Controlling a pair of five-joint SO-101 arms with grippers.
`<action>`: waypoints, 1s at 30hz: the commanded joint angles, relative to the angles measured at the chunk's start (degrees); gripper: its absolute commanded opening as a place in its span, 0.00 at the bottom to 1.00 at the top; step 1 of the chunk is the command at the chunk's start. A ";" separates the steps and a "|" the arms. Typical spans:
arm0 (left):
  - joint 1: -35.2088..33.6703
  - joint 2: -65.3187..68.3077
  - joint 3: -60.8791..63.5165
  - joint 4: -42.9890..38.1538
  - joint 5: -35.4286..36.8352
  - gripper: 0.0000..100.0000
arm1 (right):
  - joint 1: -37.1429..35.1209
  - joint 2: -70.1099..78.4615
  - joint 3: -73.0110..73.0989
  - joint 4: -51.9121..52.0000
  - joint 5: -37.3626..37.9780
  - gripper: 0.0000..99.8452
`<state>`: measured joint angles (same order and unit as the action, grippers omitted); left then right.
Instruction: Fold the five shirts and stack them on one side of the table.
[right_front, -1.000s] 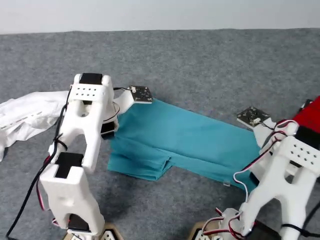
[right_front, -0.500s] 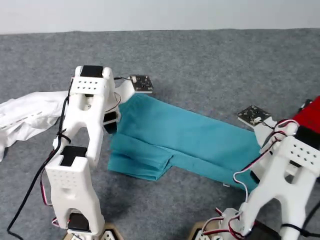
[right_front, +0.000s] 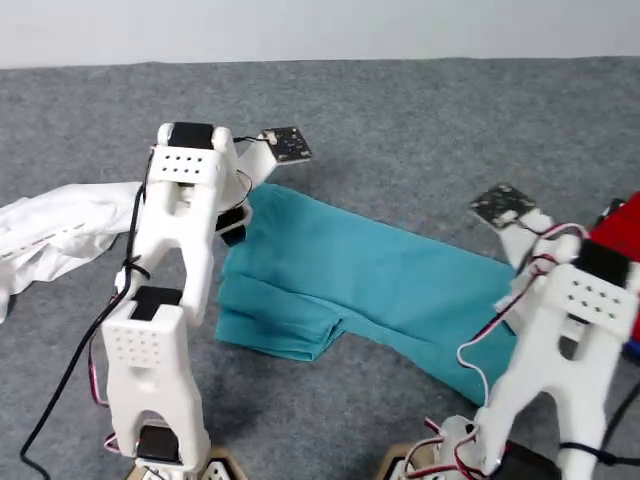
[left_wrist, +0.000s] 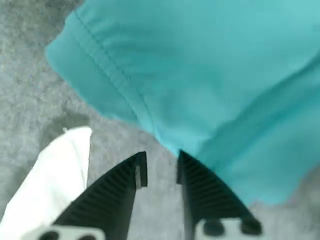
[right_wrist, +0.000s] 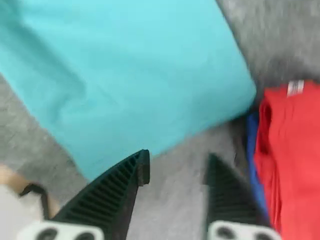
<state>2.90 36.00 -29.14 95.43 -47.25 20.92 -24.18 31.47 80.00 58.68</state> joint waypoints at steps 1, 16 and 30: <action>2.02 1.58 -3.12 -0.79 1.49 0.03 | -3.91 -1.71 1.58 -4.62 -0.62 0.01; 3.34 11.96 -9.10 -1.41 1.41 0.00 | -4.53 2.86 11.25 -22.73 -0.62 0.01; 3.87 27.52 -34.77 2.02 4.75 0.00 | -4.35 29.14 -2.81 -30.29 -5.19 0.01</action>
<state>6.15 62.55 -58.33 96.13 -43.30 16.79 3.08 34.99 50.20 55.25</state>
